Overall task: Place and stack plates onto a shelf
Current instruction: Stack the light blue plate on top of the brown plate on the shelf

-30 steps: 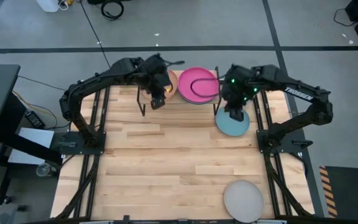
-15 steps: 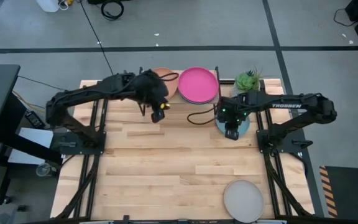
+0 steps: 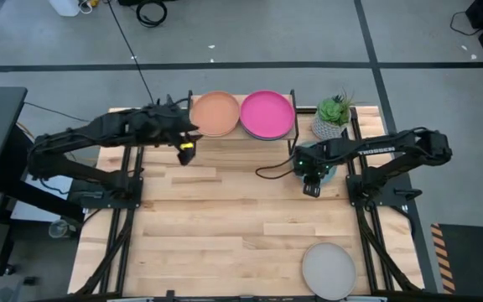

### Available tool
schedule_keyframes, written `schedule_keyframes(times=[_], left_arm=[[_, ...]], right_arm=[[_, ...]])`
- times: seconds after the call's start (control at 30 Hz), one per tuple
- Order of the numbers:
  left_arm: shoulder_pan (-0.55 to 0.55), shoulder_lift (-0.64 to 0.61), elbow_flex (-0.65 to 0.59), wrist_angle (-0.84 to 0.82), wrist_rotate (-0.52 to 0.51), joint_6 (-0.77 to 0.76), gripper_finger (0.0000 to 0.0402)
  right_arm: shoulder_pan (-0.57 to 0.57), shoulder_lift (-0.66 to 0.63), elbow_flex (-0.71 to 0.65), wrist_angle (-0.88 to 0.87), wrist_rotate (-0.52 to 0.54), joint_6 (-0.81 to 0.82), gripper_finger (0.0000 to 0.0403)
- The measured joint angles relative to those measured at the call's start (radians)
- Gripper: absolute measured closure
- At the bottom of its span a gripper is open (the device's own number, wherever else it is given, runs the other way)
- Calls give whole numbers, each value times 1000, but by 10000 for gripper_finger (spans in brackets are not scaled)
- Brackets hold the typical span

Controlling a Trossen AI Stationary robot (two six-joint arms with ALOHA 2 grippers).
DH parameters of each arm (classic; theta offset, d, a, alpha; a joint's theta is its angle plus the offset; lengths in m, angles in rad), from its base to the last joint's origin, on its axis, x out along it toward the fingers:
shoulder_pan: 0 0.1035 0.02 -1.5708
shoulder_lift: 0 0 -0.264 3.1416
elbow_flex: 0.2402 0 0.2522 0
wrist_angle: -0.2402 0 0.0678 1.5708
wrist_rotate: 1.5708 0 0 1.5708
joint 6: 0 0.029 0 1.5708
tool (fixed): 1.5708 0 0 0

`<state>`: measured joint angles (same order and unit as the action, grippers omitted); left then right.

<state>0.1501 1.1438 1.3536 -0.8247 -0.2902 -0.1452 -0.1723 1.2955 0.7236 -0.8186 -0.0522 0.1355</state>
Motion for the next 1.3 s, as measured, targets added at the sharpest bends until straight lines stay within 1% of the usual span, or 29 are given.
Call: schedule_keyframes(times=[0.13,0.2,0.37,0.47,0.57,0.7,0.87,0.97,1.07,1.17,1.3], left_arm=[[0,-67,-4,-12,-5,21,261],[0,-97,-4,-8,-30,32,261],[4,-156,-4,-21,-51,48,261],[5,-185,-4,-31,-51,44,261],[3,-211,-4,-27,-51,35,261],[3,-232,-4,-26,-51,26,261],[3,-237,-4,-25,-51,32,261],[3,-234,-4,-22,-51,51,261],[3,-234,-4,3,-52,53,261],[3,-234,-4,41,-54,56,261],[4,-233,-4,84,-54,63,261]], right_arm=[[5,47,-12,42,84,-5,230],[7,71,-14,50,127,-7,218],[7,140,-15,86,131,-4,219],[8,190,-15,89,123,-1,235],[10,224,-10,85,125,24,262],[13,231,-10,73,117,76,318],[21,176,-16,5,98,116,386],[30,130,-2,-94,50,175,388],[46,76,36,-206,15,228,377],[72,14,98,-299,-10,268,376],[107,-59,198,-356,-49,307,386]])
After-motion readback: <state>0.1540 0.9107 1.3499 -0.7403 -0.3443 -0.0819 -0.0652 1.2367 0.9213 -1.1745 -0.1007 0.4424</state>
